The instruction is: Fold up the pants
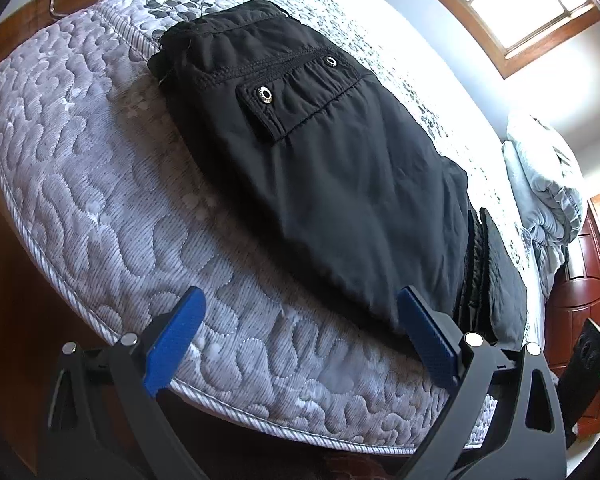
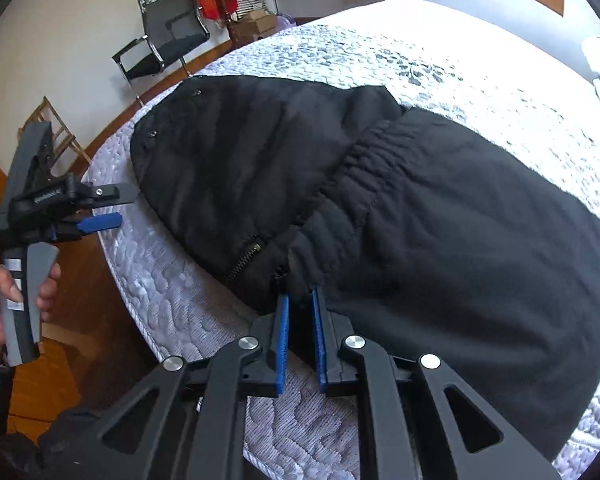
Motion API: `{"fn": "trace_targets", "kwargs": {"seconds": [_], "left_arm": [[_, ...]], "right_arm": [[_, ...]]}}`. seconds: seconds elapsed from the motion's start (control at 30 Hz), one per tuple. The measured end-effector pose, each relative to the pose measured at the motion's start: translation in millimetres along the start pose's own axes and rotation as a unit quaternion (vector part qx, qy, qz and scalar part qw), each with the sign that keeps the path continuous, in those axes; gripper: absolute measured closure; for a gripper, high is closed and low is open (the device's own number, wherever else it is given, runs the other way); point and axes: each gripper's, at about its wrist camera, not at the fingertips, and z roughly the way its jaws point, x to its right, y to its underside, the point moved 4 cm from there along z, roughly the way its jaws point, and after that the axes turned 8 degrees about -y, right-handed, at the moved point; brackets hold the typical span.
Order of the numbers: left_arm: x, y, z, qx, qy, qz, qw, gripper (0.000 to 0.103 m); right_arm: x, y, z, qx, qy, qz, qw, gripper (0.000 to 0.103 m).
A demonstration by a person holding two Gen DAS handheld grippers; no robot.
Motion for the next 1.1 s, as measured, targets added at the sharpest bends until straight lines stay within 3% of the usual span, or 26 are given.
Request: {"fn": "trace_targets", "kwargs": {"seconds": [0.07,0.1,0.27,0.37,0.43,0.6,0.7,0.83,0.97,1.1], "left_arm": [[0.7,-1.7,-0.4,0.0,0.001,-0.001,1.0,0.006],[0.5,-2.5,-0.6,0.0,0.002,-0.003,1.0,0.006],[-1.0,-6.4,-3.7,-0.002,0.005,-0.011,0.9999,0.006],[-4.9,-10.9,-7.3,0.002,0.005,-0.013,0.9999,0.006],[-11.2,-15.9,-10.7,0.008,0.002,-0.019,0.9998,0.006],[-36.4,-32.6,-15.4,0.016,0.036,-0.074,0.9965,0.006],[-54.6,-42.3,-14.5,0.02,0.071,-0.127,0.9892,0.006],[-73.9,-52.5,-9.9,0.023,0.132,-0.193,0.972,0.007],[-84.6,-62.2,0.7,0.024,0.157,-0.233,0.9595,0.007],[-92.8,-69.3,13.0,0.018,0.176,-0.263,0.9484,0.007]], "right_arm": [[2.0,0.7,-0.4,-0.001,-0.007,0.008,1.0,0.084],[3.0,0.9,-1.9,-0.001,-0.02,0.015,1.0,0.074],[9.8,6.1,-20.9,0.022,-0.037,0.041,0.998,0.071],[26.2,11.6,-48.5,0.057,-0.051,0.08,0.994,0.053],[42.4,17.8,-69.5,0.08,-0.042,0.101,0.991,0.043],[100.4,45.7,-118.0,0.13,0.004,0.175,0.976,0.035],[143.4,70.2,-139.5,0.153,0.031,0.233,0.96,0.034],[183.6,102.9,-153.9,0.173,0.046,0.296,0.938,0.033],[196.4,121.4,-153.0,0.174,0.049,0.323,0.929,0.033],[197.0,126.1,-146.9,0.169,0.046,0.322,0.93,0.033]]}}
